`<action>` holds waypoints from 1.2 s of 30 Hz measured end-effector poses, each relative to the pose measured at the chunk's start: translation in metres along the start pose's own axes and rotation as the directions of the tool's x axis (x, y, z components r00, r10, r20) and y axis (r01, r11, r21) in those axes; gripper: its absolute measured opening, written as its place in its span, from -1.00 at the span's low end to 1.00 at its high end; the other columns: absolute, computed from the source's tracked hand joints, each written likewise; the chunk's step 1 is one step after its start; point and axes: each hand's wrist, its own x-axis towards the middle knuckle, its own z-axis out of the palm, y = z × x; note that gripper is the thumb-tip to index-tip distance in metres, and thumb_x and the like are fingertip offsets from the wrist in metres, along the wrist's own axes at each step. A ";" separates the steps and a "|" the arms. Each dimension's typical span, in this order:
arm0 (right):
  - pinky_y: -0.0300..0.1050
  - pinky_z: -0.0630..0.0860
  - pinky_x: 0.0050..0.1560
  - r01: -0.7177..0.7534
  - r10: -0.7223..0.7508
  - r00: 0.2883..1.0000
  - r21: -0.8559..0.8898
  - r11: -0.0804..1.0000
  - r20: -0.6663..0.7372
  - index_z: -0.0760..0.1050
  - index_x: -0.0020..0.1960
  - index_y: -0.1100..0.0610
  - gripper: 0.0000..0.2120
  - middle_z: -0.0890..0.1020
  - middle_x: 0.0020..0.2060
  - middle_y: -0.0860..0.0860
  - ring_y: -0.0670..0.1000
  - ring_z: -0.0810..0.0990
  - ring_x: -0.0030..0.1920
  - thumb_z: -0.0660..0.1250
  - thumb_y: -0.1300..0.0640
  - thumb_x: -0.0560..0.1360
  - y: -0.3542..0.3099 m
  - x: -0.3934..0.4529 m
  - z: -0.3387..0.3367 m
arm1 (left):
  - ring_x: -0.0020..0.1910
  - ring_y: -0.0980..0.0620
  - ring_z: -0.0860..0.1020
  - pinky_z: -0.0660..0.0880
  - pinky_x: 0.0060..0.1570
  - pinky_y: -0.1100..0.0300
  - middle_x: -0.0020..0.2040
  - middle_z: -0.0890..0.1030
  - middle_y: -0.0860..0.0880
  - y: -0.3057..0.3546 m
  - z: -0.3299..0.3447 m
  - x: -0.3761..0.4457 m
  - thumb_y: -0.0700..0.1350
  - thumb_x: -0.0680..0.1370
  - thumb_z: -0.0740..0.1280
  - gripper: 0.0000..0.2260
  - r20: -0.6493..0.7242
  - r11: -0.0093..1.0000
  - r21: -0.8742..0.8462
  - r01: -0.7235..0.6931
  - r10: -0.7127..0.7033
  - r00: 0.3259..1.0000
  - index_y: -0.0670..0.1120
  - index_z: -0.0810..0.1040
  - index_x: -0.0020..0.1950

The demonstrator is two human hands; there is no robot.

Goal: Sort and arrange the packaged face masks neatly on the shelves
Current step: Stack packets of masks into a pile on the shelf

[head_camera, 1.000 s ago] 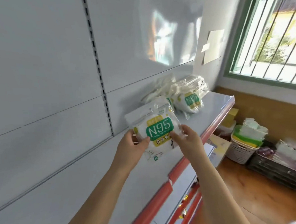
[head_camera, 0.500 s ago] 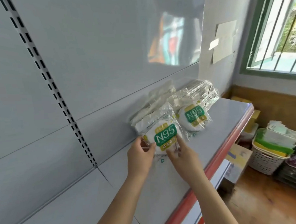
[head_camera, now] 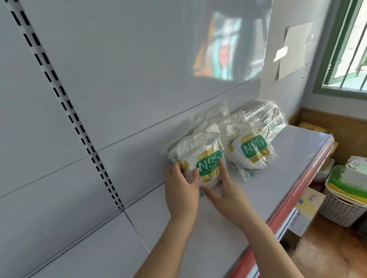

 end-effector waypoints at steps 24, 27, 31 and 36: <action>-0.04 0.46 0.22 0.388 -0.409 0.675 0.175 0.905 0.614 0.37 0.44 -0.02 -0.54 0.56 0.30 -0.03 0.02 0.55 0.21 0.25 -0.14 0.59 -0.286 -0.120 0.216 | 0.08 0.31 0.57 0.49 0.11 0.39 0.17 0.62 0.15 -0.147 -0.409 -0.092 -0.04 0.66 0.30 -0.77 -0.331 0.955 0.092 0.283 -0.239 0.913 -0.01 0.57 0.30; -0.14 0.38 0.13 0.400 -0.418 0.486 0.230 0.887 0.767 0.28 0.51 -0.01 -0.47 0.51 0.35 -0.03 0.02 0.53 0.26 0.25 -0.13 0.59 -0.336 -0.196 0.292 | 0.02 0.28 0.56 0.43 -0.03 0.53 0.14 0.63 0.09 -0.178 -0.526 -0.146 -0.07 0.67 0.27 -0.82 -0.605 0.913 0.107 0.393 -0.254 0.755 -0.04 0.60 0.23; 0.02 0.45 0.30 0.270 -0.395 0.343 0.313 0.911 0.853 0.36 0.46 0.01 -0.49 0.58 0.26 -0.03 0.07 0.58 0.22 0.31 -0.12 0.56 -0.395 -0.297 0.385 | 0.01 0.10 0.57 0.45 -0.02 0.40 0.10 0.63 -0.03 -0.220 -0.677 -0.213 -0.14 0.64 0.28 -0.85 -0.824 0.837 0.125 0.533 -0.212 0.525 -0.11 0.58 0.17; 0.05 0.56 0.23 -0.080 -0.318 0.260 0.349 0.934 0.912 0.47 0.32 0.22 -0.63 0.65 -0.04 0.05 0.08 0.68 -0.02 0.36 0.09 0.57 -0.464 -0.409 0.491 | 0.08 -0.21 0.61 0.53 0.06 -0.03 0.04 0.66 -0.22 -0.301 -0.842 -0.288 -0.14 0.62 0.28 -0.79 -0.896 0.574 0.136 0.807 -0.276 0.347 -0.23 0.62 0.10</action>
